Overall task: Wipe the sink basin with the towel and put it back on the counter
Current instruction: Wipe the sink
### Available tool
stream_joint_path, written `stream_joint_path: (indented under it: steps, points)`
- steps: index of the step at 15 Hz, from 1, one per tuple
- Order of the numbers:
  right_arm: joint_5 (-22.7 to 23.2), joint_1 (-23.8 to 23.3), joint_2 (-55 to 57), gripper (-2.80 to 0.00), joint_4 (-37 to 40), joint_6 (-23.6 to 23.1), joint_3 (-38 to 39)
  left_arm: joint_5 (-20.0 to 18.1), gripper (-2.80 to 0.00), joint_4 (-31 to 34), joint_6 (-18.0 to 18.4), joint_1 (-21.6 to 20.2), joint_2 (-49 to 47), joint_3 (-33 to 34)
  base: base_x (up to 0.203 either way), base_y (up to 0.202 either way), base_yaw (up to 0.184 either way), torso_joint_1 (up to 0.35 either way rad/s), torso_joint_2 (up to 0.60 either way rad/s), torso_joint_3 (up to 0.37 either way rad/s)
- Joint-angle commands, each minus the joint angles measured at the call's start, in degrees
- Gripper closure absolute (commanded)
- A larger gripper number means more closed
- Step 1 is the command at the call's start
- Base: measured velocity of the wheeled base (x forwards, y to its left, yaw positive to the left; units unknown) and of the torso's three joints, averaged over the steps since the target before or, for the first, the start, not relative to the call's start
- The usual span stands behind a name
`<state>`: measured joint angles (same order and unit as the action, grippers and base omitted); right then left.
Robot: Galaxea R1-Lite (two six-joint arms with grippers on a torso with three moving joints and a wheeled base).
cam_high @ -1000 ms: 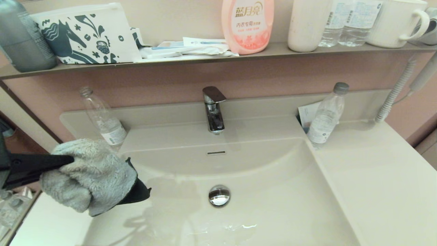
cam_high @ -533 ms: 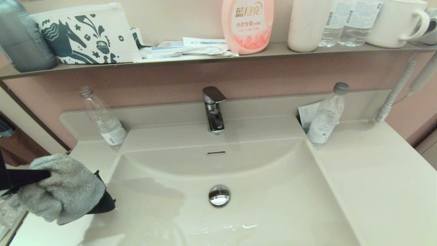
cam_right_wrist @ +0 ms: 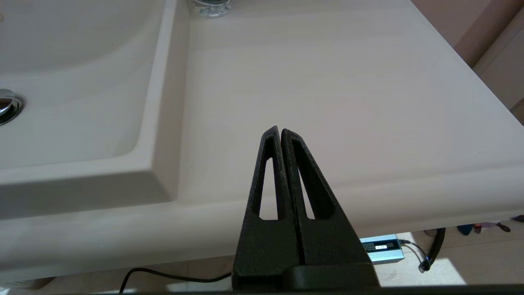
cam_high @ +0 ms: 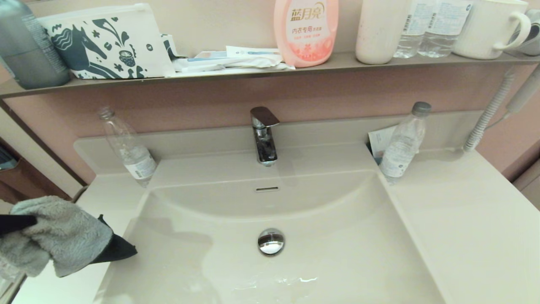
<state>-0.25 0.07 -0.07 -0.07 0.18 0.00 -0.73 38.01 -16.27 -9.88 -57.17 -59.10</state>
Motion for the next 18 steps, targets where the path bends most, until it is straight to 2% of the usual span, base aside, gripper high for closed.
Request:
stream_joint_path:
  steps: [1, 3, 5, 8, 11, 18]
  points:
    - [-0.01, 0.01, 0.07, 0.00, -0.01, -0.01, 0.00, 0.09, 0.00, 0.28, 1.21, -2.89, -1.12, -0.01, 0.000, 0.000, 0.000, 0.000, 0.00, 0.000]
    - [-0.01, 0.09, 0.07, 0.00, -0.01, -0.01, 0.00, 0.26, 0.00, 0.30, 2.99, -5.27, -1.93, -0.05, 0.000, 0.000, 0.000, 0.000, 0.00, 0.000]
    - [-0.01, 0.01, 0.07, 0.00, -0.01, 0.07, 0.00, 1.19, 0.00, 0.31, 3.20, -6.40, -2.97, -0.05, 0.000, 0.000, 0.000, 0.000, 0.00, 0.000]
    - [-0.01, 0.01, 0.07, 0.00, -0.01, 0.00, 0.00, 3.41, 0.00, 0.31, 4.40, -6.64, -4.52, 0.47, 0.000, 0.000, 0.000, 0.000, 0.00, 0.000]
    - [-0.01, 0.01, 0.07, 0.00, -0.01, -0.01, 0.00, 3.46, 0.00, 0.31, 4.80, -7.98, -5.79, 1.79, 0.000, 0.000, 0.000, 0.000, 0.00, 0.000]
    - [-0.01, 0.01, 0.07, 0.00, -0.01, -0.01, 0.00, 3.37, 0.00, -0.04, 4.93, -8.22, -6.62, 6.27, 0.000, 0.000, 0.000, 0.000, 0.00, 0.000]
